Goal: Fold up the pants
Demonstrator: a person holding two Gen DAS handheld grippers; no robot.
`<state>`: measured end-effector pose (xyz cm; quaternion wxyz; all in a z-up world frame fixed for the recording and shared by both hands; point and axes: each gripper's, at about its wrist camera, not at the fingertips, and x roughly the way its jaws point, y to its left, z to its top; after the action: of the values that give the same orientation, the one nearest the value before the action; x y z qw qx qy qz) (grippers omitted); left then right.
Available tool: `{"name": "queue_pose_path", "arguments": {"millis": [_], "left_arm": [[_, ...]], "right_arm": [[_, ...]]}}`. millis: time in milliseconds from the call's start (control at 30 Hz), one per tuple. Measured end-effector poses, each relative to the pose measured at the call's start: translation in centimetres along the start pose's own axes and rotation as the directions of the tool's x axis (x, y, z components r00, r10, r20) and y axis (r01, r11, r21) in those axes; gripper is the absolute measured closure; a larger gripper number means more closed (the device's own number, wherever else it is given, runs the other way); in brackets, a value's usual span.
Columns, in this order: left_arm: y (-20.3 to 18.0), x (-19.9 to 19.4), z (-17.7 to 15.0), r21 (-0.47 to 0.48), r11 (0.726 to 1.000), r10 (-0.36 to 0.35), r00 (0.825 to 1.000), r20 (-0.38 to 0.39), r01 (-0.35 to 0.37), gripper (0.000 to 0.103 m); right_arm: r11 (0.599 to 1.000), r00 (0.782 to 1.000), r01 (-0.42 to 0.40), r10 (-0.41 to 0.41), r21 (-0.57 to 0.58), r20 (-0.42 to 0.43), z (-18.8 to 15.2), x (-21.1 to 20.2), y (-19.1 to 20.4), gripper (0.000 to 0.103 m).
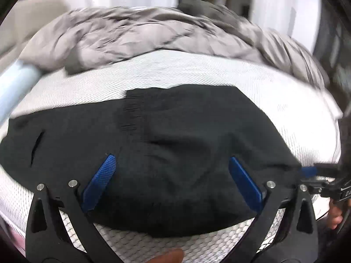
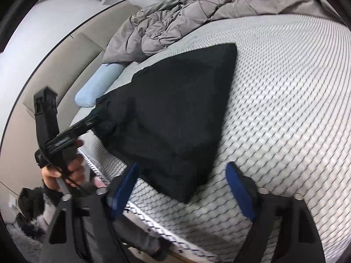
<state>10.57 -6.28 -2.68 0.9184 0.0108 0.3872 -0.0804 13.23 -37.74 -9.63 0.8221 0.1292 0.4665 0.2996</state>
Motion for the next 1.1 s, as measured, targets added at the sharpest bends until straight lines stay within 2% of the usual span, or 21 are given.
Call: {"name": "queue_pose_path", "arguments": {"millis": [67, 200, 333, 400, 467, 533, 567, 600, 667, 733, 800, 833, 900, 933, 1000, 1100], "left_arm": [[-1.8, -0.3, -0.2, 0.026, 0.999, -0.019, 1.000, -0.008, 0.020, 0.001], [-5.0, -1.9, -1.1, 0.116, 0.992, -0.046, 0.998, 0.030, 0.042, 0.001], [-6.7, -0.2, -1.7, 0.117, 0.990, -0.069, 0.996, -0.050, 0.075, 0.001], [-7.0, 0.8, -1.9, 0.124, 0.989, -0.067, 0.993, -0.100, 0.079, 0.001], [-7.1, 1.6, -2.1, 0.123, 0.991, -0.043, 0.992, -0.116, 0.057, 0.001], [-6.9, 2.6, -2.1, 0.111, 0.993, -0.027, 0.990, -0.137, 0.043, 0.001], [-6.7, 2.8, -2.0, 0.100, 0.994, -0.029, 0.989, -0.143, 0.043, 0.001], [-6.3, 2.8, -1.9, 0.089, 0.995, -0.035, 0.988, -0.149, 0.048, 0.001], [-5.6, 2.0, -1.1, 0.028, 0.995, -0.094, 0.991, -0.099, 0.098, 0.001], [-5.6, 2.1, 0.4, -0.025, 0.989, -0.145, 0.987, -0.063, 0.144, 0.001], [-6.7, 3.4, 1.9, -0.045, 0.983, -0.182, 0.978, -0.100, 0.178, 0.001], [-8.0, 4.7, 2.5, -0.010, 0.984, -0.177, 0.973, -0.145, 0.177, 0.001], [-9.5, 6.6, 2.6, 0.054, 0.993, -0.095, 0.975, -0.199, 0.108, 0.001], [-10.3, 7.8, 2.5, 0.070, 0.993, -0.073, 0.968, -0.241, 0.092, 0.001], [-10.7, 9.2, 2.5, 0.051, 0.995, -0.065, 0.959, -0.277, 0.082, 0.000], [-10.5, 9.7, 3.4, 0.018, 0.998, -0.060, 0.959, -0.277, 0.068, 0.000]], "right_arm": [[1.000, 1.000, 0.008, -0.008, 0.001, 0.009, -0.9, -0.3, 0.4, 0.044], [0.999, 0.998, -0.035, 0.033, 0.032, 0.051, -2.1, -1.3, 0.4, 0.044], [0.996, 0.993, -0.067, 0.061, 0.065, 0.098, -2.8, -2.8, 0.1, 0.048], [0.997, 0.993, -0.054, 0.048, 0.051, 0.104, -2.7, -2.8, 0.4, 0.058], [0.997, 0.993, -0.054, 0.047, 0.059, 0.106, -2.1, -2.2, 0.3, 0.067], [0.993, 0.994, -0.069, 0.060, 0.099, 0.093, -1.6, -1.4, -0.4, 0.067], [0.991, 0.994, -0.075, 0.065, 0.115, 0.089, -1.4, -0.9, -0.7, 0.071], [0.988, 0.994, -0.075, 0.063, 0.133, 0.088, -1.2, -0.6, -1.0, 0.080], [0.988, 0.995, -0.053, 0.040, 0.146, 0.091, -1.1, -0.4, -1.0, 0.091], [0.991, 0.993, -0.028, 0.014, 0.127, 0.114, -1.1, -0.3, -0.2, 0.095], [0.995, 0.992, -0.007, -0.005, 0.095, 0.128, -1.5, -0.5, 0.6, 0.098], [0.997, 0.992, 0.001, -0.012, 0.084, 0.129, -1.8, -0.6, 0.7, 0.098], [0.997, 0.993, 0.004, -0.013, 0.073, 0.113, -2.2, -0.4, 0.6, 0.100], [0.998, 0.995, -0.002, -0.004, 0.061, 0.097, -2.6, -0.4, 0.6, 0.101], [0.999, 0.997, -0.008, 0.005, 0.033, 0.080, -3.3, -0.4, 0.8, 0.101], [0.997, 0.997, -0.059, 0.057, 0.040, 0.049, -4.6, -0.4, 0.5, 0.102]]}}
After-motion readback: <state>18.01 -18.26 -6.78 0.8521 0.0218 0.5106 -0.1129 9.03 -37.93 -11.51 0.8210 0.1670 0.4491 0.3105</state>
